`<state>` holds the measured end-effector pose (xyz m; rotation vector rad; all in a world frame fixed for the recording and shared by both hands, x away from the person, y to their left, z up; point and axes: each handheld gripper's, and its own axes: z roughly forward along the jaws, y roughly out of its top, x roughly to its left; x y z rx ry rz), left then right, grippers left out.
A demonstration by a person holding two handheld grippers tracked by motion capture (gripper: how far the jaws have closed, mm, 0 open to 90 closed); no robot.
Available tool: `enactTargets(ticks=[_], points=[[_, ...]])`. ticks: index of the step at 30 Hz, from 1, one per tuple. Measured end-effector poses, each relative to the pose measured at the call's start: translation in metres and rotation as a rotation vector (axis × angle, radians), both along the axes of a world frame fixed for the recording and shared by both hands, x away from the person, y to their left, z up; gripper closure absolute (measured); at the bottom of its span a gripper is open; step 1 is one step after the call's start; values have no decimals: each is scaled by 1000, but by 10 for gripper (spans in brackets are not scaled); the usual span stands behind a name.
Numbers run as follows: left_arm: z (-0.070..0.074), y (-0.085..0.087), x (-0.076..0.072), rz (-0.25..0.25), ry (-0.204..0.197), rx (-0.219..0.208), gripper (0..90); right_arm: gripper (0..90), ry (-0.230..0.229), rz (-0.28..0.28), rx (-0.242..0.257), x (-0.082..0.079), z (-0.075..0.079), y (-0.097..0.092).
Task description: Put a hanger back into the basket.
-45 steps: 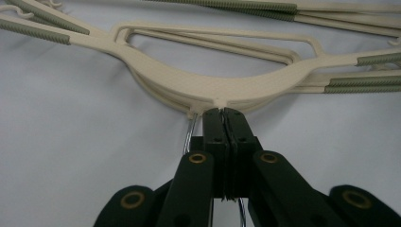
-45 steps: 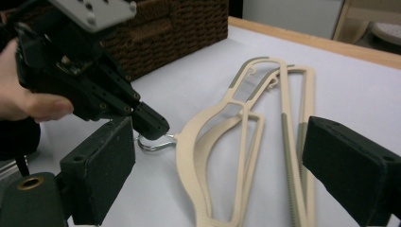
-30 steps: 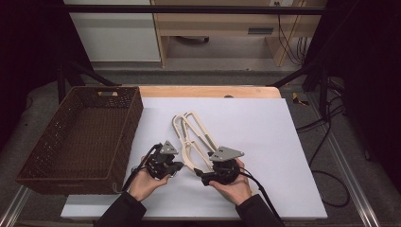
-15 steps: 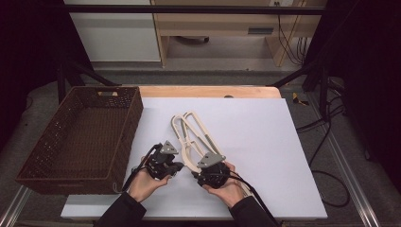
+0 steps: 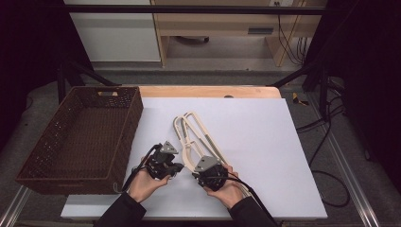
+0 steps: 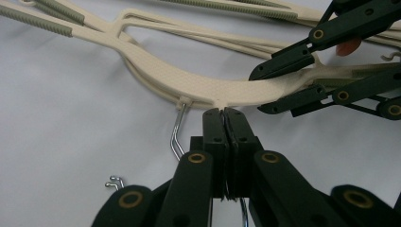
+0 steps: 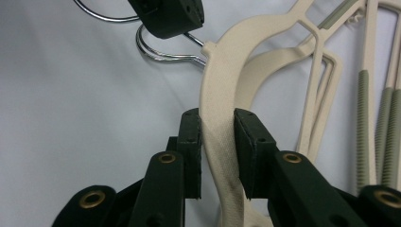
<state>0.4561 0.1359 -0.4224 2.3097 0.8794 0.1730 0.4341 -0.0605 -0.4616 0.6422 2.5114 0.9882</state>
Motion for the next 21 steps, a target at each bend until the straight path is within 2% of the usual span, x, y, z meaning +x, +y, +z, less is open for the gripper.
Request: enactTargets(ticks=[7, 8, 9, 10, 15, 16, 17, 19, 20, 21], points=[[3, 3, -1, 9, 7, -19, 875, 754, -31, 33, -5, -2, 2, -1], [4, 3, -1, 12, 2, -38, 864, 755, -37, 42, -6, -2, 3, -1], [4, 3, -1, 12, 2, -38, 830, 756, -41, 37, -2, -2, 3, -2], [9, 6, -2, -2, 2, -55, 788, 757, -45, 39, -6, -2, 4, -3], [31, 15, -10, 40, -90, -150, 604, 761, -55, 37, 4, -3, 8, -7], [31, 15, -10, 40, -90, -150, 567, 762, -58, 32, 10, -3, 10, -8], [41, 23, -13, 58, -129, -193, 526, 764, -61, 29, 17, -3, 11, -9], [49, 32, -15, 65, -163, -227, 432, 766, -61, 22, 24, -3, 14, -12], [49, 32, -15, 65, -163, -227, 396, 766, -61, 22, 24, -3, 14, -12], [57, 40, -17, 61, -202, -261, 359, 769, -67, 20, 31, -3, 17, -15]])
